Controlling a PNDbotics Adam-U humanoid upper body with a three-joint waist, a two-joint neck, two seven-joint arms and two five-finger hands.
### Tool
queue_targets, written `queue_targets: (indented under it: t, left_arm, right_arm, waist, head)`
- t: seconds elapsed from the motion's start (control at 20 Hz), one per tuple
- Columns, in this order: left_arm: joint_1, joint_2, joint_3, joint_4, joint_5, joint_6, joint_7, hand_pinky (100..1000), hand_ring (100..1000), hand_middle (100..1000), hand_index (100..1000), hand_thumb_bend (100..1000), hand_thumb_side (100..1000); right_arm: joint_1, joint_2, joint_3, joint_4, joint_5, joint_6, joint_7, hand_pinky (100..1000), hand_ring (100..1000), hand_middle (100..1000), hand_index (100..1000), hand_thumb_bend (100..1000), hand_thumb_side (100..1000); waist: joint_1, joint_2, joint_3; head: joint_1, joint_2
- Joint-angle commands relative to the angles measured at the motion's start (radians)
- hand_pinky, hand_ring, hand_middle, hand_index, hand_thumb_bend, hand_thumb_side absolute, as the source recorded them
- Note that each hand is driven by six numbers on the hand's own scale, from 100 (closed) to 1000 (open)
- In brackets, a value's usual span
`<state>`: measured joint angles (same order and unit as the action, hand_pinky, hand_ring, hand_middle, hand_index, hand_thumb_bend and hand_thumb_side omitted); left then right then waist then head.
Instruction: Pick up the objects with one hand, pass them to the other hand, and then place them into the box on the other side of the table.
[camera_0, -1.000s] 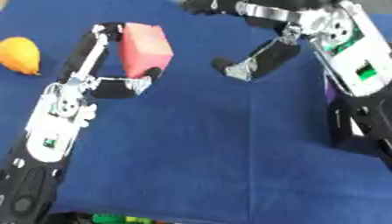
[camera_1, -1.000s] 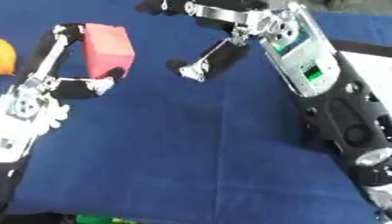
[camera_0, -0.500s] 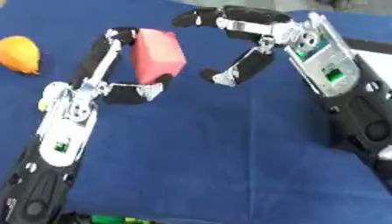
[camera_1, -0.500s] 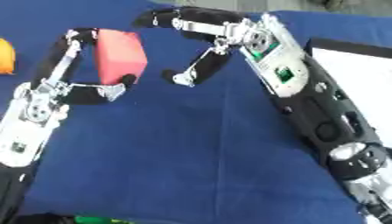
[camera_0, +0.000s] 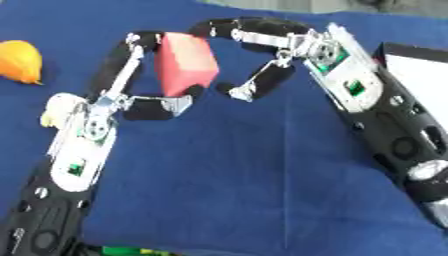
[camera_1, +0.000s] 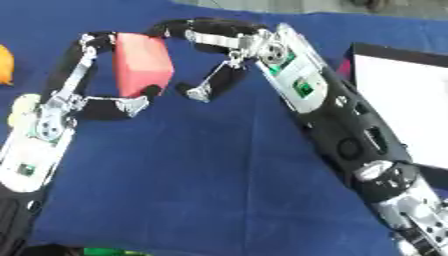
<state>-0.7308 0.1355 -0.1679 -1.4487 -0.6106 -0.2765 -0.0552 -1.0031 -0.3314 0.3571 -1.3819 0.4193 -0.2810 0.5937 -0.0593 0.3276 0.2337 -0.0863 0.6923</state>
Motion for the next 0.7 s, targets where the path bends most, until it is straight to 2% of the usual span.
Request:
queue_targets:
  t: [0.05,0.4,0.7]
  left_arm:
    - [-0.026,-0.006,-0.004,-0.004,-0.012,-0.007,0.008,754,532,453,555,100,302]
    - [-0.030,-0.012,-0.007,0.026,-0.044,-0.020,0.012,751,532,452,554,100,283]
    - [-0.035,-0.012,-0.006,0.065,-0.100,-0.034,0.025,746,534,453,553,100,250]
  right_arm:
    - [-0.021,0.002,-0.001,0.005,0.004,0.003,0.007,1000,1000,1000,1000,165,128]
    - [-0.027,0.014,0.000,0.014,-0.036,0.040,0.010,1000,1000,1000,1000,100,159]
    - [-0.031,0.010,0.006,-0.014,-0.105,0.086,0.057,1000,1000,1000,1000,100,202]
  waist:
    - [0.003,-0.019,0.001]
    - [0.001,-0.015,0.004]
    - [0.001,-0.013,0.005]
  head:
    - [-0.003,0.000]
    - [-0.008,0.000]
    - [-0.007,0.000]
